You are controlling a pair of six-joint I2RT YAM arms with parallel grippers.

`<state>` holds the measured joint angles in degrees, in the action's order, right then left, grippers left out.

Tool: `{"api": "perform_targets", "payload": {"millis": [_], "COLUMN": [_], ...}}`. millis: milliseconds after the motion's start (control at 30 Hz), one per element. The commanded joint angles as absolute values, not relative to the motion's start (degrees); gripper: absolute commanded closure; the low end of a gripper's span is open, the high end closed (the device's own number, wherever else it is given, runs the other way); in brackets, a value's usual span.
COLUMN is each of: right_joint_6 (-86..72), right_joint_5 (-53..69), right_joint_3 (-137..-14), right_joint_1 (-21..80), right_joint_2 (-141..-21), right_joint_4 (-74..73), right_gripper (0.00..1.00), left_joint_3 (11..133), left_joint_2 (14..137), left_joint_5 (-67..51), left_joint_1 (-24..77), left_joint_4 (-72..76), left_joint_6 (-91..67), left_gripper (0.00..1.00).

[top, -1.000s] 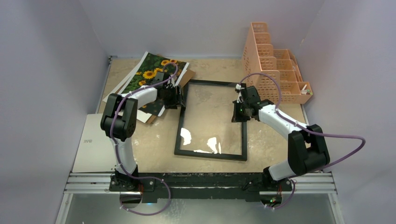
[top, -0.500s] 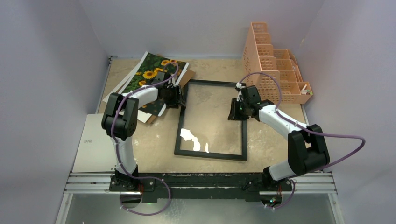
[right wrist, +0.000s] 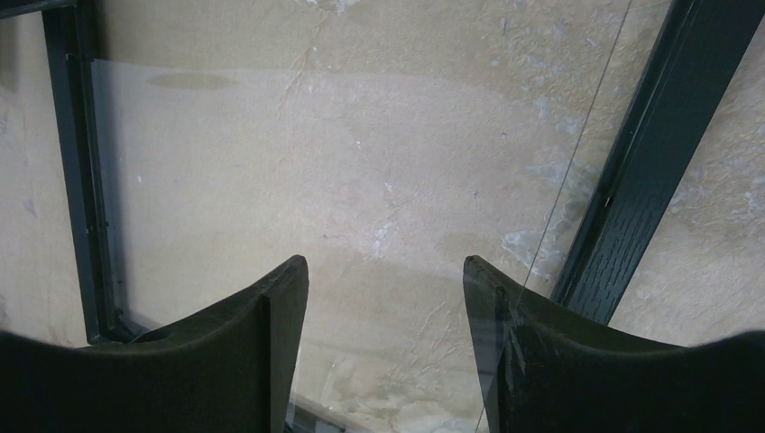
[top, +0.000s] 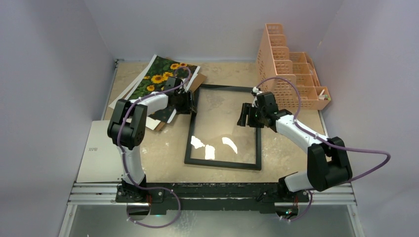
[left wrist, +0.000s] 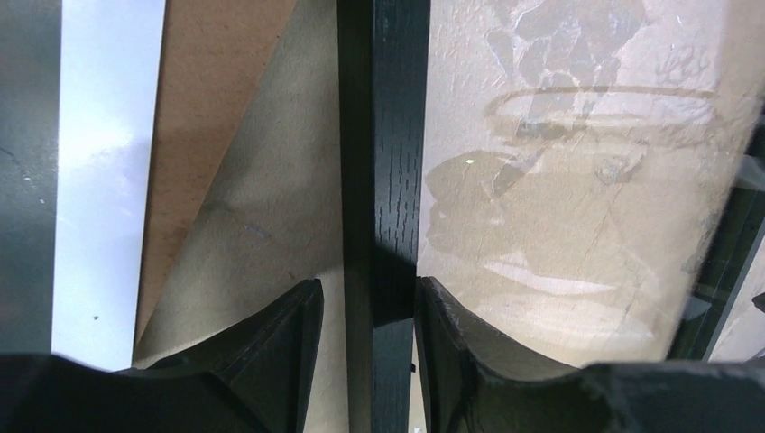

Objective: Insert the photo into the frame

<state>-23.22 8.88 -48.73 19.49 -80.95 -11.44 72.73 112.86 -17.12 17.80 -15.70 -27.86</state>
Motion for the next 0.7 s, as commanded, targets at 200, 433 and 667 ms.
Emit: {"api": "perform_targets", "payload": {"millis": [200,433,667], "right_joint_6": [-24.9,-26.5,-31.1], "right_joint_5": [9.9,6.7,-5.1], "right_joint_3": [-47.0,-47.3,-48.4], "right_joint_1": [19.8,19.7,19.8], "right_joint_2": [-81.1,-80.0,-74.5], "right_joint_4": [-9.3,-10.6,-14.9], "right_gripper": [0.37,0.37,0.34], "left_joint_3": [71.9,73.3,73.3], "left_joint_2": [114.4,115.4,115.9], "left_joint_5": [-8.8,-3.0,-3.7], "left_joint_1": [19.5,20.0,20.1], "left_joint_4": [-20.1,-23.9,-24.5], "left_joint_6": [-26.9,-26.6,-26.3], "left_gripper": [0.63,0.72,0.72]}}
